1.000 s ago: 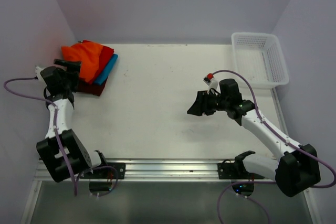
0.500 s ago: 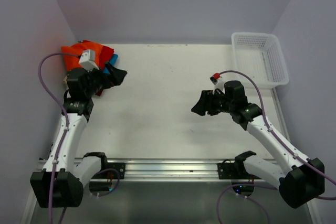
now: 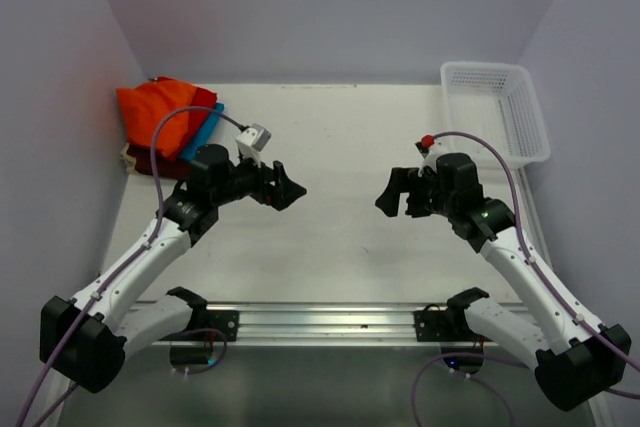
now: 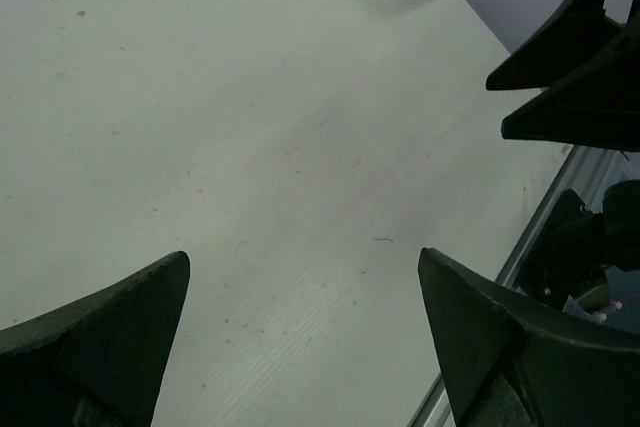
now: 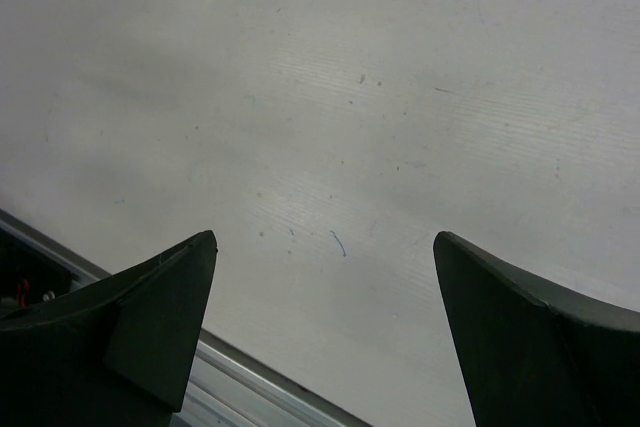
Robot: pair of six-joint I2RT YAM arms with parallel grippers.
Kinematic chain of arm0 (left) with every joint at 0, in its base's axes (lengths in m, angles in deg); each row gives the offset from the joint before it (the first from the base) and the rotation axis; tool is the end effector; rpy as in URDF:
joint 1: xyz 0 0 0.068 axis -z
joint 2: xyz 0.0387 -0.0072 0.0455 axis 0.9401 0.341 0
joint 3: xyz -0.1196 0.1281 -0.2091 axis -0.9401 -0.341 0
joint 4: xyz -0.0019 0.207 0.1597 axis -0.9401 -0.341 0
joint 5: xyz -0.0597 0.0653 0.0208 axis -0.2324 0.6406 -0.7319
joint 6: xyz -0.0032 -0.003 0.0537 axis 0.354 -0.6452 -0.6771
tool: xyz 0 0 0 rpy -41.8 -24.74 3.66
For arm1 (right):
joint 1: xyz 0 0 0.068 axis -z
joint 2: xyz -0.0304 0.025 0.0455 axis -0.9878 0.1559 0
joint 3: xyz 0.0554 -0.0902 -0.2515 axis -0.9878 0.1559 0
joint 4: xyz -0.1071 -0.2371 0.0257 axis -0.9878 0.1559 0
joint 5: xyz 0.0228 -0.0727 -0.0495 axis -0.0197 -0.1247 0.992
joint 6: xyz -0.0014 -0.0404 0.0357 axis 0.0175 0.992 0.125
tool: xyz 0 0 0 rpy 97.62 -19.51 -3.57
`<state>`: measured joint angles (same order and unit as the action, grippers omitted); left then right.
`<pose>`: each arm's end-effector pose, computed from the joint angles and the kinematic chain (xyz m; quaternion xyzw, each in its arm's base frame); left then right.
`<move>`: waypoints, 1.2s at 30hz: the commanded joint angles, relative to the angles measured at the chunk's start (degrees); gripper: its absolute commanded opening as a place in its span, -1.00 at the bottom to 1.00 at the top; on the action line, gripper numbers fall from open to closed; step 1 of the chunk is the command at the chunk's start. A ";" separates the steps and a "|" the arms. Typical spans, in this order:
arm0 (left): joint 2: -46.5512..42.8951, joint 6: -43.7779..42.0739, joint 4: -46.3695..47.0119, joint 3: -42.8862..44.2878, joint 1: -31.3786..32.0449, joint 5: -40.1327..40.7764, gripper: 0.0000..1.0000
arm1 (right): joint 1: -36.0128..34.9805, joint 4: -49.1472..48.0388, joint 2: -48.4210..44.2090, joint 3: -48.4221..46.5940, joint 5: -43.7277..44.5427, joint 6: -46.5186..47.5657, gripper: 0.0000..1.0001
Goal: Fold and stack the t-shirts
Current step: Put the neatly folded tshirt into the corner of the board with the left arm
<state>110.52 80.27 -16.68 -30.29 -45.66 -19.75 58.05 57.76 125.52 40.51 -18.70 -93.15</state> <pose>0.2049 -0.1101 0.3004 0.1674 0.7929 -0.3783 0.4474 0.1808 0.0840 0.2959 -0.0514 0.8887 0.2484 0.3820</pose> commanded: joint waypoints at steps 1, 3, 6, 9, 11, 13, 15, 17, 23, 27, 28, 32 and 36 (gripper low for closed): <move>2.93 -2.42 2.72 1.94 3.80 0.37 1.00 | -0.31 2.07 -0.61 -2.04 2.72 0.91 0.89; 4.42 -1.89 3.51 2.03 5.56 0.47 1.00 | -0.31 2.85 -0.70 -2.13 3.33 0.91 0.97; 4.61 -1.71 4.04 1.94 5.92 1.25 1.00 | -0.40 3.56 -1.05 -2.04 5.00 0.21 0.97; 4.25 -1.01 4.65 1.59 5.83 0.65 1.00 | -0.66 4.52 -1.14 -2.39 7.29 -0.23 0.97; 3.73 -0.05 5.62 0.97 5.92 0.29 1.00 | -0.66 5.40 -0.79 -2.74 8.43 -0.32 0.97; 3.64 0.05 5.62 0.88 5.92 0.46 1.00 | -0.84 6.10 -0.43 -3.53 8.70 -0.15 0.97; 3.72 0.05 5.62 1.06 5.92 1.08 1.00 | -1.10 6.46 -0.17 -3.97 8.87 0.46 0.97; 3.90 -0.13 5.62 1.32 5.92 1.43 1.00 | -1.19 5.93 -0.34 -4.06 8.96 0.73 0.97; 4.51 -0.13 7.62 1.50 5.92 2.57 1.00 | -1.19 4.00 -0.43 -3.62 6.86 1.78 0.97; 4.96 -0.22 8.17 1.50 5.92 2.40 1.00 | -1.36 3.47 0.53 -3.27 5.71 1.87 0.97; 5.04 -0.22 8.43 1.41 5.92 2.14 1.00 | -1.36 3.38 0.80 -3.27 5.80 2.05 0.97; 5.13 -0.04 9.14 1.15 5.92 2.75 1.00 | -1.54 3.03 0.89 -3.27 5.62 2.22 0.97; 5.22 -0.22 9.22 0.97 5.92 3.89 1.00 | -1.54 3.03 0.89 -3.27 5.54 2.40 0.97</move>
